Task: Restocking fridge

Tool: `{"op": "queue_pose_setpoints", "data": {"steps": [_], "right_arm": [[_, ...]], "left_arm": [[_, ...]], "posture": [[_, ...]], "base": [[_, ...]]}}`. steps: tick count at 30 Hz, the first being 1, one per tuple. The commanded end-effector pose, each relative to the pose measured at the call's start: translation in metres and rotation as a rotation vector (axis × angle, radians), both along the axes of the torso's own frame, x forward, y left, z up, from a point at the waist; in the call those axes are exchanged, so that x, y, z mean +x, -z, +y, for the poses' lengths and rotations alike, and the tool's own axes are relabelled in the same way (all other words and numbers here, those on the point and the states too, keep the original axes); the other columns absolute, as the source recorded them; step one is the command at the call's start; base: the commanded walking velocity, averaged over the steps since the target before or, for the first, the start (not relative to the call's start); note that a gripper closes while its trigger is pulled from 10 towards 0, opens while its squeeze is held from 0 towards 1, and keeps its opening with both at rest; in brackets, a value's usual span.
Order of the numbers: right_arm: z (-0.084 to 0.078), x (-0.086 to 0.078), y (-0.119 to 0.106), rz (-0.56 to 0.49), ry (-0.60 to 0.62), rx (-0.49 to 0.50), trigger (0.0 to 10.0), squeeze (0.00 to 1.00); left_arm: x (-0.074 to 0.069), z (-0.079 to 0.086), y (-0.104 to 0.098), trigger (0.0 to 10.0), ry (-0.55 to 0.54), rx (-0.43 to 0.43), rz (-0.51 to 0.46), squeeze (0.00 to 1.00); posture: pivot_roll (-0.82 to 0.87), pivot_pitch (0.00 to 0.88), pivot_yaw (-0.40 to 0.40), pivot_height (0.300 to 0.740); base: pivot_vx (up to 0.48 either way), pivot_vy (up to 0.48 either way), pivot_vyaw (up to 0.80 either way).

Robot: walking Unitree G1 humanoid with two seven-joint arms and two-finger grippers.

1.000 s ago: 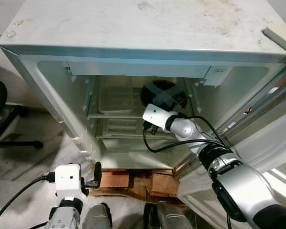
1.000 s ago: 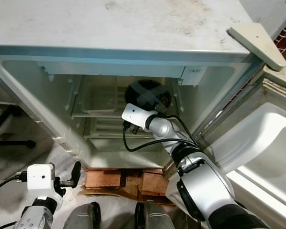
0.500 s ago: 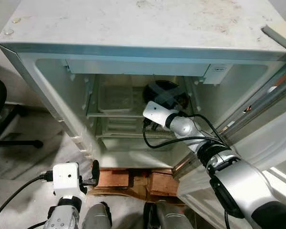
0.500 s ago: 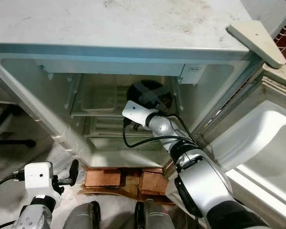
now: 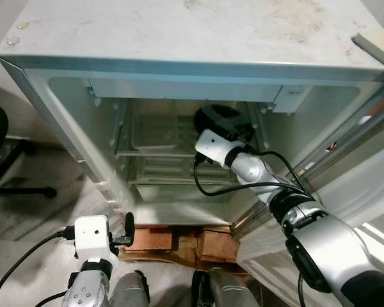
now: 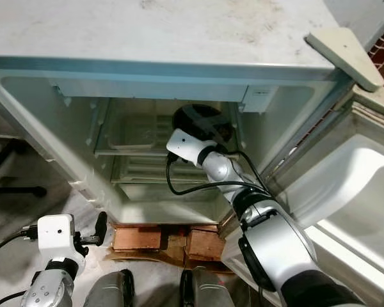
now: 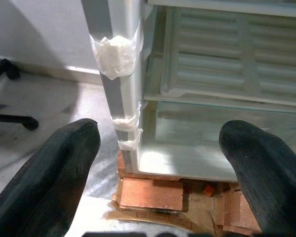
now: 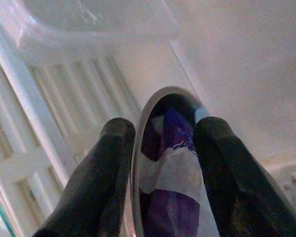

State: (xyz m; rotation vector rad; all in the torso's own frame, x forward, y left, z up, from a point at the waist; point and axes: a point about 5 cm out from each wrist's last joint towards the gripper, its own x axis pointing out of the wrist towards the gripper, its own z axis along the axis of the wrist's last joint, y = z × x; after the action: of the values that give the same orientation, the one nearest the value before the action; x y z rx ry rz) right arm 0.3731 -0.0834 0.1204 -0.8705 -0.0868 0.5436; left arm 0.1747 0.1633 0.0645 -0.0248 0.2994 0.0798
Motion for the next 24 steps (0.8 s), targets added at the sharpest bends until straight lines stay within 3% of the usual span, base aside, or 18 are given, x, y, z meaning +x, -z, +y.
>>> {"op": "queue_pose_setpoints", "data": {"steps": [1,24], "right_arm": [[-0.0015,0.0006,-0.0018,-0.006,0.008,0.022,10.0,1.0],[-0.0015,0.0006,-0.0018,-0.006,0.008,0.022,10.0,1.0]], "left_arm": [[-0.0045,0.0018,0.005,10.0,-0.014,0.005,0.025,0.0],[-0.0045,0.0018,0.005,10.0,-0.014,0.005,0.025,0.0]], "posture": [[0.15,0.209,-0.099,0.74],[0.15,0.209,-0.099,0.74]], "base": [[0.0,0.0,0.0],[0.0,0.0,0.0]]}}
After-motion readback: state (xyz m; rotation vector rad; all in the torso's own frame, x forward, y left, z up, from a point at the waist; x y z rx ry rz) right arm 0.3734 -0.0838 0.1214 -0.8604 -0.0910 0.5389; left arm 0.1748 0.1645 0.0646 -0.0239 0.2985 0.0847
